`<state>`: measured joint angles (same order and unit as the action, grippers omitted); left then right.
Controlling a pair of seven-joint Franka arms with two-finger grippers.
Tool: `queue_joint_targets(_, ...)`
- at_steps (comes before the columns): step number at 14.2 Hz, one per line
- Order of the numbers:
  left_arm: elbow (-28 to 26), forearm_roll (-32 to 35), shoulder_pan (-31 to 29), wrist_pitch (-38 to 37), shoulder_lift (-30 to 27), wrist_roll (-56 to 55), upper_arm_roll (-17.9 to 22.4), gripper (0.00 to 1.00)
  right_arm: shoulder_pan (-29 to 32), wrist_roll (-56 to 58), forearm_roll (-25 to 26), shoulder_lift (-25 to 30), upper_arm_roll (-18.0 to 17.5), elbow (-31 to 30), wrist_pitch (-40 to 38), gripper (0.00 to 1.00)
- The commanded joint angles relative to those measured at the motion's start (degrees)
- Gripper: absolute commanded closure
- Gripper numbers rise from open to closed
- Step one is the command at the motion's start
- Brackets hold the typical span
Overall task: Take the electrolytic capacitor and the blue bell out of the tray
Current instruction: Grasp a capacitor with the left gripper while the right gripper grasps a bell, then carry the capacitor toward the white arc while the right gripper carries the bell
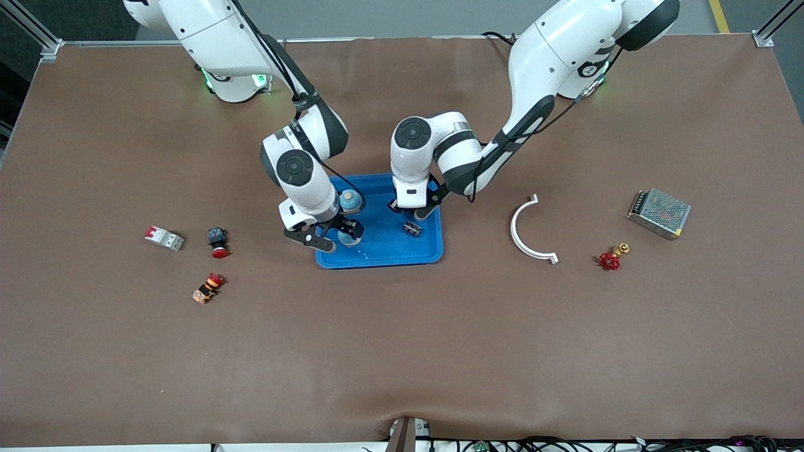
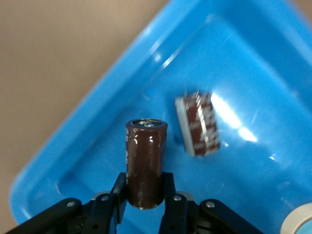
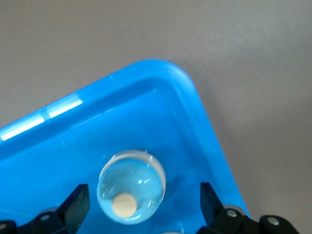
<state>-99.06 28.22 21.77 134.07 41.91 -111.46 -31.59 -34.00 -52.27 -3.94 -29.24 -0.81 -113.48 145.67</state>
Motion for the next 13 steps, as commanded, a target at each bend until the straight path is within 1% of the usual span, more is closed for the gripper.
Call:
queue_joint_targets(1, -0.87, 0.52, -2.25, -6.96, -6.82, 5.08, -0.75, 1.00, -2.21, -1.95, -0.81, -1.17, 0.64, 0.81, 0.14, 0.00)
queue_joint_targets(2, -0.87, 0.09, -3.47, -10.03, -8.41, 7.98, -1.89, 1.00, -2.30, -1.95, -0.81, -1.17, 0.64, 0.81, 0.14, 0.00)
queue_joint_targets(3, -0.87, -0.96, -5.92, -12.76, -9.99, 11.23, -3.38, 1.00, -2.30, -1.95, -0.81, -1.26, 0.55, 0.81, 0.14, 0.00)
queue_joint_targets(6, -0.96, -4.74, -16.98, -19.44, -13.16, 21.60, -9.79, 1.00, -2.47, -1.95, -0.72, -2.40, 0.55, 0.89, 1.89, 0.00)
queue_joint_targets(8, -1.57, -4.84, -24.28, -24.36, -13.52, 26.53, -13.92, 1.00, -2.56, -1.95, -0.72, -3.80, 0.55, 1.24, 3.39, 0.00)
queue_joint_targets(11, -4.11, -4.75, -32.90, -26.67, -13.52, 31.02, -17.62, 1.00, -3.18, -2.04, -0.72, -5.56, 0.55, 1.86, 5.24, 0.00)
queue_joint_targets(13, -5.96, -4.75, -36.43, -26.76, -13.52, 32.00, -18.33, 1.00, -3.35, -2.04, -0.72, -5.74, 0.64, 2.12, 5.24, 0.00)
